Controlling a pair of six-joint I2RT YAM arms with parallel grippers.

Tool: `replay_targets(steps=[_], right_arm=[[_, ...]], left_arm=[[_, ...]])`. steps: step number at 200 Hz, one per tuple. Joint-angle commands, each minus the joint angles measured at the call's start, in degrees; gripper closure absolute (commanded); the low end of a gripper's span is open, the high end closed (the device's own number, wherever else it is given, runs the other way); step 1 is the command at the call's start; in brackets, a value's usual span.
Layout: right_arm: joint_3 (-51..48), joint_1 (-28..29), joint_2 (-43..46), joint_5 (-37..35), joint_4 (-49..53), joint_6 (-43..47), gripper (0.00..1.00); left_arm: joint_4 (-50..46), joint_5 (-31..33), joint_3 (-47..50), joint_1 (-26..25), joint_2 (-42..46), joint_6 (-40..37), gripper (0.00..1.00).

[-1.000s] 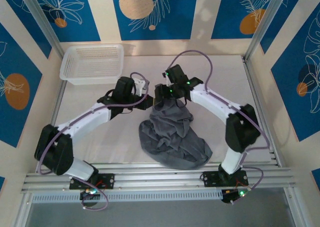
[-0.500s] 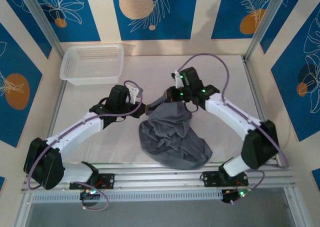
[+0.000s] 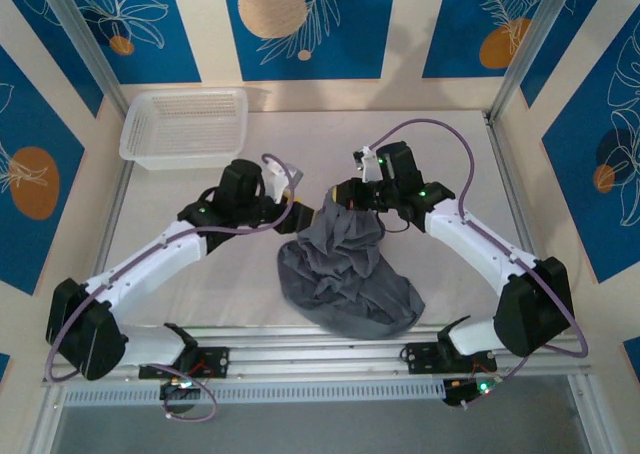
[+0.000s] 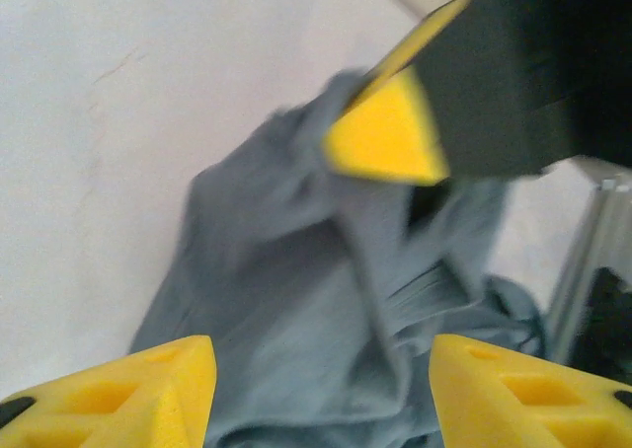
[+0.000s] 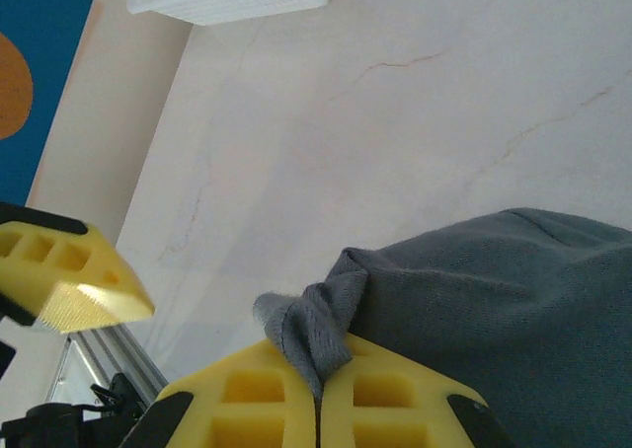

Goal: Fold the inside-out t-shirt

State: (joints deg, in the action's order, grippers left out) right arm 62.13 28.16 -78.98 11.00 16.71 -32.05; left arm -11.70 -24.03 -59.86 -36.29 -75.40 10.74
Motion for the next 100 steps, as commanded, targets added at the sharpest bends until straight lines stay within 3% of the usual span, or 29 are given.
replay_targets(steps=[1,26,43,61,78,100], right_arm=[[0.9,0.5,1.8,1.5,0.0,-2.0,1.0],[0.8,0.5,2.3,1.2,0.9,-2.3,1.0],[0.5,0.5,2.8,1.2,0.5,-3.0,1.0],[0.4,0.5,3.0,1.1,0.5,-2.9,1.0],[0.5,0.5,3.0,0.7,0.9,-2.6,1.0],[0.0,0.4,3.1,0.5,0.5,-2.4,1.0]], left_arm=[[4.9,-9.8,-2.4,-1.9,-4.7,0.7,0.41],[4.2,-3.3,-4.3,-4.3,-8.4,3.8,0.41],[3.3,0.8,-5.0,-4.1,-10.7,6.9,0.5],[4.9,-1.3,-5.1,-4.0,-12.6,8.5,0.61],[7.3,-3.4,-4.7,-4.0,-13.2,10.2,0.65],[8.4,-3.4,-4.6,-3.9,-12.9,11.2,0.8]])
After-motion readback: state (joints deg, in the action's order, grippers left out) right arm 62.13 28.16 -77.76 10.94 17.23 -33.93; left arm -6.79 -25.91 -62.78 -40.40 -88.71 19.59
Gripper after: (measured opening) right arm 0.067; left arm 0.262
